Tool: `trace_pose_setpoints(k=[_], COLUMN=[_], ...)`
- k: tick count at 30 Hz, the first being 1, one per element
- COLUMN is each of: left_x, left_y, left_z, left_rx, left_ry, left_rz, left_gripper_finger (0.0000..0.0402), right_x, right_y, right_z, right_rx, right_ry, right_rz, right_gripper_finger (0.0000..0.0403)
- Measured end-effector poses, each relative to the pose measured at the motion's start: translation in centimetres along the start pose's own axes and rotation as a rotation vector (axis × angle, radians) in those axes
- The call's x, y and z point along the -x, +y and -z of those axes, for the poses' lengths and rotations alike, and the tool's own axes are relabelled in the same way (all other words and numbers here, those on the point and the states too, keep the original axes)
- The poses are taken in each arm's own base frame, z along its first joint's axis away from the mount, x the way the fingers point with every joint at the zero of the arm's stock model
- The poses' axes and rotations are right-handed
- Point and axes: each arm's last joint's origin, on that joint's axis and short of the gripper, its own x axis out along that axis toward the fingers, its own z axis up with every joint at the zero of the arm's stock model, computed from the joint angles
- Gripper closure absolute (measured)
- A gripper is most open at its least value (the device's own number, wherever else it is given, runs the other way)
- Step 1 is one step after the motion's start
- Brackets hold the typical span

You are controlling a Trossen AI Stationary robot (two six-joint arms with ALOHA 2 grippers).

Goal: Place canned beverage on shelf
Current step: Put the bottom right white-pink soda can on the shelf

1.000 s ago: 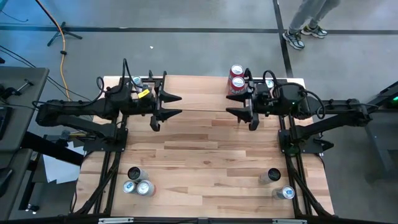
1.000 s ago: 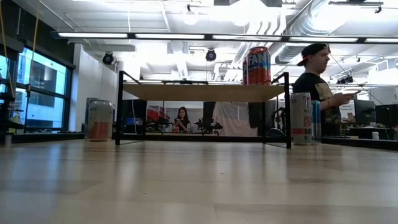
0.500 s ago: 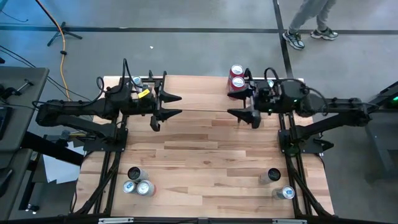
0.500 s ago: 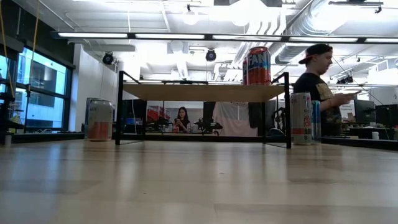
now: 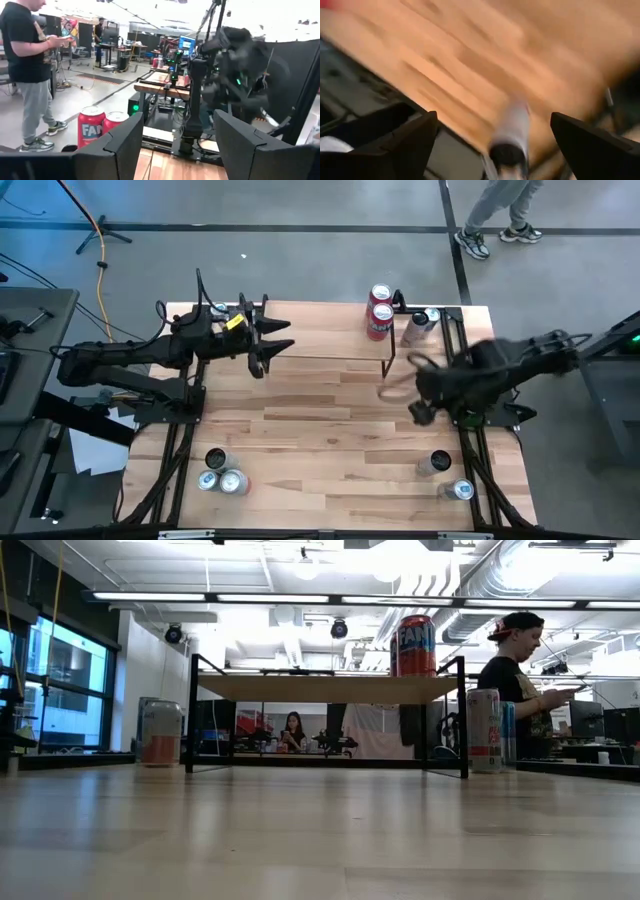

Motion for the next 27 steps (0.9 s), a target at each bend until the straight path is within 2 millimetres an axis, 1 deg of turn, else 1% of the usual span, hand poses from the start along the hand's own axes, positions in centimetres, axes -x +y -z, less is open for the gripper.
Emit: trace_pose_setpoints(k=[2,5,8,10,17,27], left_x=[0.0,0.0,-0.1,-0.1,-0.1,0.0], left_y=[0.3,0.5,0.6,0.6,0.8,0.9], left_z=[0.0,0.0,0.0,0.0,0.0,0.4], left_rx=[0.021,0.054,0.068,0.067,0.065,0.074], left_ry=[0.004,0.012,0.02,0.023,0.027,0.067], left_rz=[0.013,0.057,0.099,0.112,0.106,0.101], left_gripper_finger=[0.0198,0.0198,0.0198,0.0198,0.0198,0.0198], right_x=[-1.6,-3.6,-5.4,-6.4,-9.0,-12.6], right_y=[0.0,0.0,0.2,0.3,-0.5,-1.5], right_z=[1.3,3.3,4.8,5.3,5.9,5.9], right_rx=[-0.102,-0.218,-0.282,-0.317,-0.415,-0.423], right_ry=[0.068,0.155,0.19,0.197,0.188,0.248], right_rz=[0.066,0.111,0.117,0.11,0.163,0.191], right_gripper_finger=[0.0029,0.0029,0.0029,0.0029,0.0029,0.0029])
